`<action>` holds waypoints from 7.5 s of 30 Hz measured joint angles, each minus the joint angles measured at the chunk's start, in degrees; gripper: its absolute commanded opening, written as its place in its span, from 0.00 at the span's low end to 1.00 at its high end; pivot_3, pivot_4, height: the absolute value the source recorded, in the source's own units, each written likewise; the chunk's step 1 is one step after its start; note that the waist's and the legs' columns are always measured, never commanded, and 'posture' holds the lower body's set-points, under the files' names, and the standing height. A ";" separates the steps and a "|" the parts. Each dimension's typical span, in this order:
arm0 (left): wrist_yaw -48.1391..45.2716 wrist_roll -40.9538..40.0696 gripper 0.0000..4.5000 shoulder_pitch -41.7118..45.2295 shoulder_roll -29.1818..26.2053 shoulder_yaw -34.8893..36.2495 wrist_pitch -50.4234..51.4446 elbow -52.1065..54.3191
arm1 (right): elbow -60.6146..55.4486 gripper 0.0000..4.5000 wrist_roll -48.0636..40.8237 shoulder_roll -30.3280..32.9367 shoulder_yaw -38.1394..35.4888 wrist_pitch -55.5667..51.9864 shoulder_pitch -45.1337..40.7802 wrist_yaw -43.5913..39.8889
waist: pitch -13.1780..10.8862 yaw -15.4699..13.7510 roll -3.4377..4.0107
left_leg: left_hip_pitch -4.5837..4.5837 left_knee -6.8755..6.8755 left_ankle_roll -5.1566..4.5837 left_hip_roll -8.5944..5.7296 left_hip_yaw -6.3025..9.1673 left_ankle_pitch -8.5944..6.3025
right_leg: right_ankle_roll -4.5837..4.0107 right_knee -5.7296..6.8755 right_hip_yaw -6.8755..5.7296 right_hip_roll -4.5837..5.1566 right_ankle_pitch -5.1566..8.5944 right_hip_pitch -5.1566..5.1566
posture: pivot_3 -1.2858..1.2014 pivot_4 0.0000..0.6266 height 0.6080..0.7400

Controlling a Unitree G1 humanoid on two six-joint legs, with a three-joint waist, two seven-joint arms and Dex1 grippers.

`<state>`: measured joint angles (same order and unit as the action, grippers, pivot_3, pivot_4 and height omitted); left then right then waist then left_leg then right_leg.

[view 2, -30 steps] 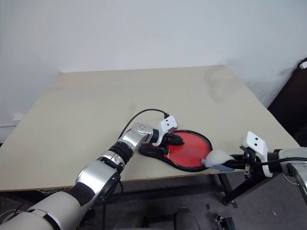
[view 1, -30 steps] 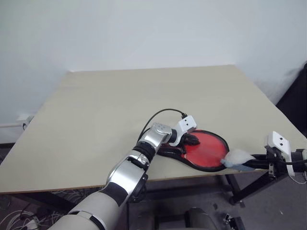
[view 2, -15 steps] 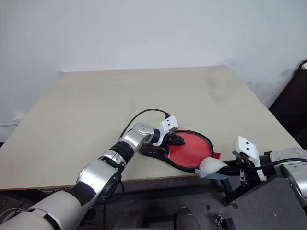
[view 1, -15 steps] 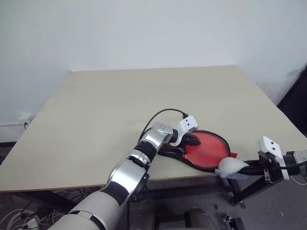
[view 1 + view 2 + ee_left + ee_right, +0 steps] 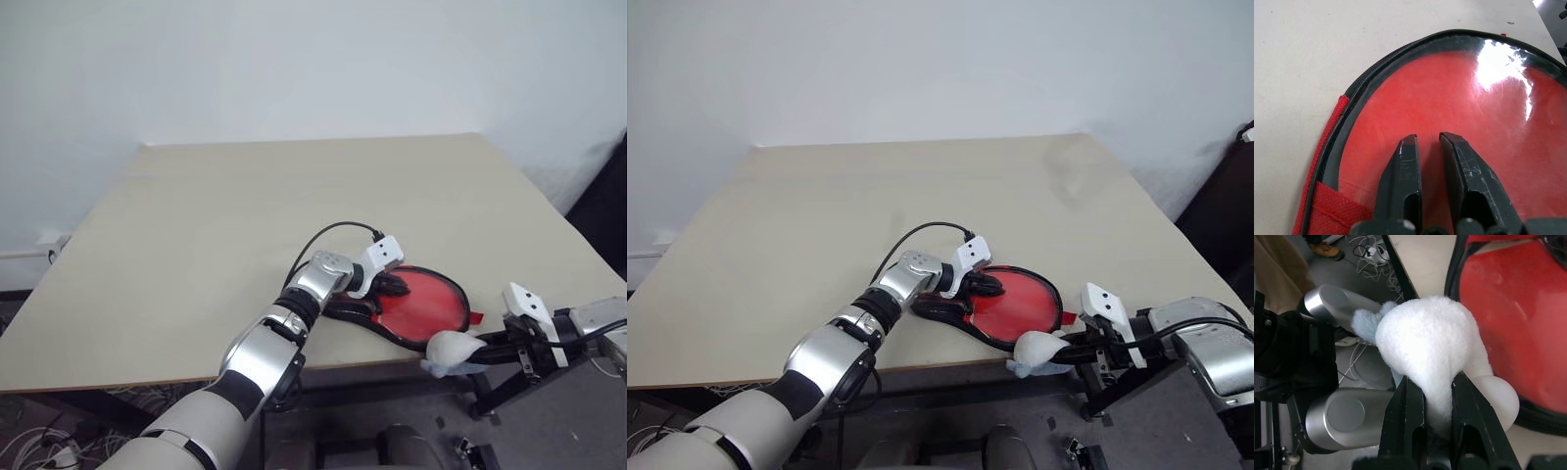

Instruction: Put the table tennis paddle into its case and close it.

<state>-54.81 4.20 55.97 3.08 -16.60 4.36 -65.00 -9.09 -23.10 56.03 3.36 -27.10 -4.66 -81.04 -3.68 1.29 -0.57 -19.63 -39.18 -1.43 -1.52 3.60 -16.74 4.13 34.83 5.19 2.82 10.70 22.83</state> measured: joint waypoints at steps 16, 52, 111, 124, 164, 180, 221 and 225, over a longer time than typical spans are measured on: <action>0.19 0.30 0.15 0.02 -0.03 0.06 0.11 -0.02 | 4.01 0.03 0.77 -7.71 6.72 1.30 -6.10 -0.47 | 0.11 0.04 -0.17 | 0.02 -0.02 0.00 0.02 -0.01 0.01 | 0.01 0.05 0.00 -0.01 -0.02 0.01 | 0.52 0.00 1.00; 0.50 0.67 0.15 0.18 0.21 0.14 0.14 -0.09 | 7.32 0.03 0.69 -24.60 11.23 -5.48 -17.64 6.95 | 0.16 0.04 -0.20 | -0.03 -0.03 -0.01 0.02 0.02 0.01 | 0.03 0.06 0.01 -0.03 -0.06 0.07 | 0.52 0.00 1.00; 5.70 -0.69 0.15 0.62 -5.91 8.74 0.00 -1.54 | 20.88 0.98 4.73 -38.19 13.25 3.40 -24.38 14.61 | 0.41 1.79 -0.22 | -0.34 -0.05 0.00 0.08 0.06 0.02 | -0.05 0.29 0.03 -0.09 -0.15 0.62 | 0.52 0.00 1.00; 1.36 -10.90 0.15 -3.07 -14.87 18.03 2.48 16.33 | 24.54 0.98 6.30 -37.23 12.98 3.48 -23.82 15.90 | 0.44 1.48 -0.17 | -0.47 -0.05 0.00 0.01 0.12 0.02 | -0.16 0.18 -0.03 0.00 -0.22 0.62 | 0.52 0.00 1.00; -21.83 -14.20 0.15 -28.21 -37.26 -4.19 12.64 60.33 | 30.63 0.98 7.52 -36.47 10.55 8.83 -26.26 19.08 | 0.43 1.72 -0.09 | -0.04 -0.08 0.07 0.10 -0.05 0.19 | -0.24 0.52 0.10 -0.06 -0.21 0.42 | 0.52 0.00 1.00; -20.37 -13.34 0.15 -27.55 -36.00 -4.37 10.72 57.14 | 29.14 0.88 11.62 -25.22 7.45 8.49 -22.53 18.43 | 0.42 1.46 -0.10 | 0.00 -0.17 -0.04 0.07 -0.16 0.26 | -0.34 0.71 0.18 -0.03 -0.14 0.41 | 0.52 0.00 1.00; -15.93 -16.95 0.56 -30.66 -36.71 1.66 16.48 59.98 | 33.02 0.00 14.38 -27.23 8.62 11.38 -22.61 19.07 | 0.49 1.93 -0.19 | 0.14 -0.15 -0.06 0.15 -0.13 0.27 | -0.37 0.78 0.17 -0.06 -0.12 0.35 | 0.52 0.00 1.00; -13.93 -16.56 0.79 -30.66 -35.99 2.02 15.63 59.10 | 32.88 0.00 14.38 -27.36 8.59 11.75 -22.38 19.20 | 0.49 1.94 -0.19 | 0.15 -0.13 -0.05 0.15 -0.13 0.27 | -0.37 0.78 0.17 -0.07 -0.12 0.36 | 0.52 0.00 1.00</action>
<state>-68.74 -12.36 25.31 -32.91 -14.58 19.99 -5.90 23.79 -8.72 28.66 11.95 -15.35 -27.05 -61.84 -3.18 3.23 -0.76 -19.48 -39.31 -1.48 -1.37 3.47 -16.48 3.76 35.62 5.36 2.75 10.58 23.19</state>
